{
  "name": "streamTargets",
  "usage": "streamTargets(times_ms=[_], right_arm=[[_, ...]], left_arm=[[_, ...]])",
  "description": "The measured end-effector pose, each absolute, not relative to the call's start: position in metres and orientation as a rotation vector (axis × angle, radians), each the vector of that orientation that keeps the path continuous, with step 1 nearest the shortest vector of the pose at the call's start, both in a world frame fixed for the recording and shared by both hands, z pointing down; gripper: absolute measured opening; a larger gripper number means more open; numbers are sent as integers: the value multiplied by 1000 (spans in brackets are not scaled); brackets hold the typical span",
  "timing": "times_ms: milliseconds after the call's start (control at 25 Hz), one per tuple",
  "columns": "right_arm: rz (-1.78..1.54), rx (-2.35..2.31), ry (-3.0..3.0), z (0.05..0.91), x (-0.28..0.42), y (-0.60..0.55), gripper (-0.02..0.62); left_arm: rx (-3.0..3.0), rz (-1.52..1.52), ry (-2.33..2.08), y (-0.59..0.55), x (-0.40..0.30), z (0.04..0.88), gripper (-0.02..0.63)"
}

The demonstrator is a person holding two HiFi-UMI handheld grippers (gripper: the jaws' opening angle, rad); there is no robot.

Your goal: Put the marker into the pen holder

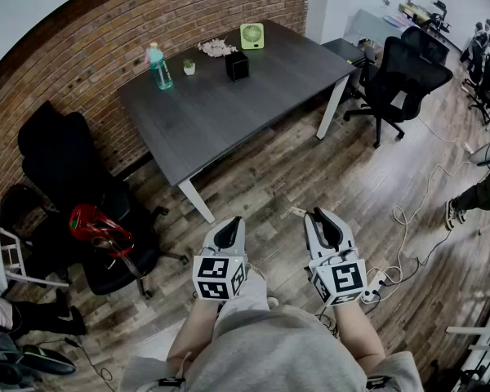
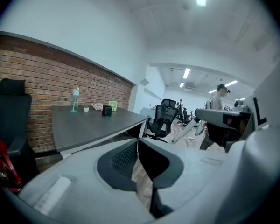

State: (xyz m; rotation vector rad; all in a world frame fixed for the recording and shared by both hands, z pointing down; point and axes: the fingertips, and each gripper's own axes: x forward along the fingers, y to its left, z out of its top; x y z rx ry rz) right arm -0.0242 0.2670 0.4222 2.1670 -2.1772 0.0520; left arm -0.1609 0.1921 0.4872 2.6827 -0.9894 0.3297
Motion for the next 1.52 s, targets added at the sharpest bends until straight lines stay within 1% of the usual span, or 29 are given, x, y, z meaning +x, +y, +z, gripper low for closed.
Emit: streamTargets(times_ms=[200,440,760,1520], right_arm=[[60,2172,-2216,419,-50,322,74],[69,2125,-2275,420,-70,348,74],[58,2092,-2319,422,-75,358,74],[86,2125,-2346,416,-52,356,74]], left_arm=[[2695,336,-990,257,-180,482,20],[2701,337,-1023,293,-194,478,20],[2688,319,-1023,308,-193,480,20],[2692,341,-1011,305,-174,478,20]])
